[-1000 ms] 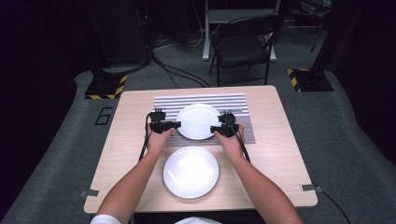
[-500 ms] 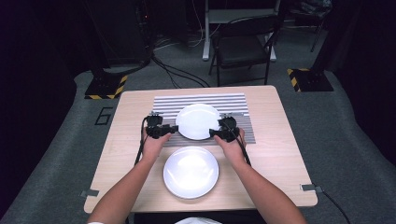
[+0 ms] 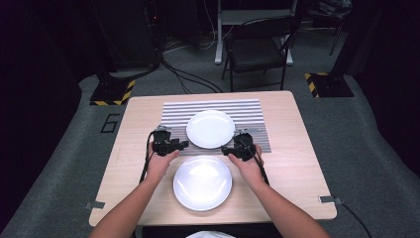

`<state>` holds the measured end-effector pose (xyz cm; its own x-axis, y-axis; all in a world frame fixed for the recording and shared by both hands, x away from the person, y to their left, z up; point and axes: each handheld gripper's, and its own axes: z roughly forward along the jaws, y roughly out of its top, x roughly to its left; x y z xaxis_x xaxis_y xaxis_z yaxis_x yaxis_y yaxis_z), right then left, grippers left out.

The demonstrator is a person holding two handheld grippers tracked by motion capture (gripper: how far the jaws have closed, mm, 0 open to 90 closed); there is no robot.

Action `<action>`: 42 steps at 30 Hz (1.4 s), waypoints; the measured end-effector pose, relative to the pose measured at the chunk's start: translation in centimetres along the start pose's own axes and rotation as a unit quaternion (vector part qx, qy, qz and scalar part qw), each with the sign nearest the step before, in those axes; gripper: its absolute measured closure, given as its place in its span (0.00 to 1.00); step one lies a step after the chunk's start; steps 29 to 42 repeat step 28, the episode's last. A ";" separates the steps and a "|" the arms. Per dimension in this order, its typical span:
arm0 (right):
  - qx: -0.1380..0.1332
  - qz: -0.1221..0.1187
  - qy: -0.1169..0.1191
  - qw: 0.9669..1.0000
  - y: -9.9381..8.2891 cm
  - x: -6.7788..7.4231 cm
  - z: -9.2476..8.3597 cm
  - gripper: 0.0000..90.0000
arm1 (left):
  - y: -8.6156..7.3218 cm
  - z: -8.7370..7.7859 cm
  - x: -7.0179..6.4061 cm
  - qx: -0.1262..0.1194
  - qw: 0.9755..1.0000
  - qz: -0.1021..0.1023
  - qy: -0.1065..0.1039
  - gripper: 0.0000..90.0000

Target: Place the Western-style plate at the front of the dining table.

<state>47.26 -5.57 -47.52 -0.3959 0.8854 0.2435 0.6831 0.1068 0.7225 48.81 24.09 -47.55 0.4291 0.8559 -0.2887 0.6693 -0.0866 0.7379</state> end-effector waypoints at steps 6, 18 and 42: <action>-0.002 -0.010 0.012 1.000 -1.1 0.6 -0.9 0.45 | -0.8 -0.7 -0.2 -0.001 1.000 -0.001 -0.006 0.53; -0.022 -0.015 0.026 0.999 -2.7 0.9 -1.9 0.45 | -2.6 -1.3 -0.8 -0.003 1.000 0.023 -0.009 0.53; -0.021 -0.032 0.016 0.999 -3.7 0.4 -2.2 0.44 | -3.1 -1.6 -0.3 -0.008 1.000 0.015 -0.012 0.50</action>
